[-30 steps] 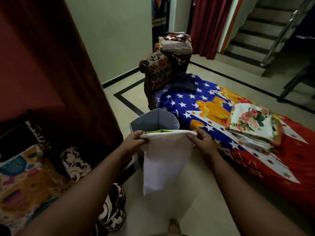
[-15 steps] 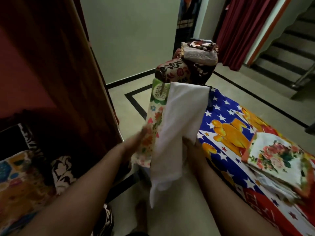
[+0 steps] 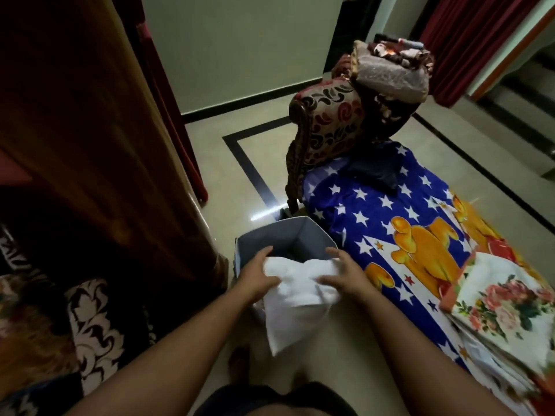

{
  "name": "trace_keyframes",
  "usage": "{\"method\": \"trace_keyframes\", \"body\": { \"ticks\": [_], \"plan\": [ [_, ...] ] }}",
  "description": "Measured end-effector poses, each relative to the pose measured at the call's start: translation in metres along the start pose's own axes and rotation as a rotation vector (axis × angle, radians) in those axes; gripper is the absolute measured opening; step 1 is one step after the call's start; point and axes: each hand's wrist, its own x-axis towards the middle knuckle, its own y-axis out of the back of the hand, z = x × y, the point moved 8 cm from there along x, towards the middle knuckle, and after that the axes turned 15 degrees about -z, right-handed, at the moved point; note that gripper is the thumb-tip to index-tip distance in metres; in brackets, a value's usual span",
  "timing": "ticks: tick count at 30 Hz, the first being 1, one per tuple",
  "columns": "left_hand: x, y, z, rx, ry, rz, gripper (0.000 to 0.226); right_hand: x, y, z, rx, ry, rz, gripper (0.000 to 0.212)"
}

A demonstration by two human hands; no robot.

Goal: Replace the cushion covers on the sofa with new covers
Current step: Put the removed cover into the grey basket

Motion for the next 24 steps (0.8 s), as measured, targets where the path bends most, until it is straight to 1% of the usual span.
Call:
{"method": "trace_keyframes", "body": {
  "ticks": [1, 2, 3, 5, 6, 7, 8, 9, 11, 13, 15, 19, 22, 24],
  "plan": [
    [0.005, 0.001, 0.004, 0.154, 0.003, -0.015, 0.098, 0.012, 0.0, 0.003, -0.179, -0.01, -0.071, 0.086],
    [0.008, 0.003, 0.008, 0.33, 0.034, -0.013, 0.094, 0.022, 0.0, 0.006, -0.369, -0.025, -0.11, 0.086],
    [0.011, 0.005, 0.012, 0.512, 0.085, 0.006, 0.087, 0.033, 0.001, 0.009, -0.532, -0.026, -0.124, 0.08],
    [0.016, 0.009, 0.023, 0.827, 0.162, 0.066, 0.057, 0.052, 0.004, 0.009, -0.777, 0.039, -0.121, 0.059],
    [0.02, 0.01, 0.029, 0.92, 0.192, 0.104, 0.042, 0.061, 0.007, 0.006, -0.873, 0.078, -0.119, 0.048],
    [0.023, 0.011, 0.033, 0.978, 0.223, 0.137, 0.032, 0.07, 0.011, 0.004, -0.951, 0.12, -0.104, 0.039],
    [0.028, 0.01, 0.036, 1.022, 0.248, 0.167, 0.026, 0.078, 0.016, 0.002, -1.004, 0.156, -0.075, 0.031],
    [0.034, 0.008, 0.037, 1.061, 0.269, 0.191, 0.025, 0.086, 0.023, 0.0, -1.035, 0.194, -0.035, 0.026],
    [0.047, 0.002, 0.038, 1.113, 0.283, 0.207, 0.029, 0.099, 0.035, -0.003, -1.046, 0.242, 0.008, 0.023],
    [0.066, -0.005, 0.043, 1.149, 0.264, 0.2, 0.029, 0.115, 0.046, -0.003, -1.044, 0.271, -0.003, 0.025],
    [0.083, -0.009, 0.047, 1.158, 0.27, 0.194, 0.023, 0.133, 0.057, -0.001, -1.034, 0.283, -0.028, 0.026],
    [0.113, -0.018, 0.04, 1.101, 0.332, 0.224, 0.006, 0.17, 0.07, 0.022, -0.945, 0.285, -0.136, 0.028],
    [0.127, -0.024, 0.034, 1.028, 0.384, 0.209, 0.01, 0.191, 0.072, 0.038, -0.919, 0.259, -0.161, 0.03],
    [0.133, -0.029, 0.02, 0.936, 0.458, 0.181, 0.015, 0.202, 0.071, 0.054, -0.853, 0.207, -0.18, 0.028]
  ]
}}
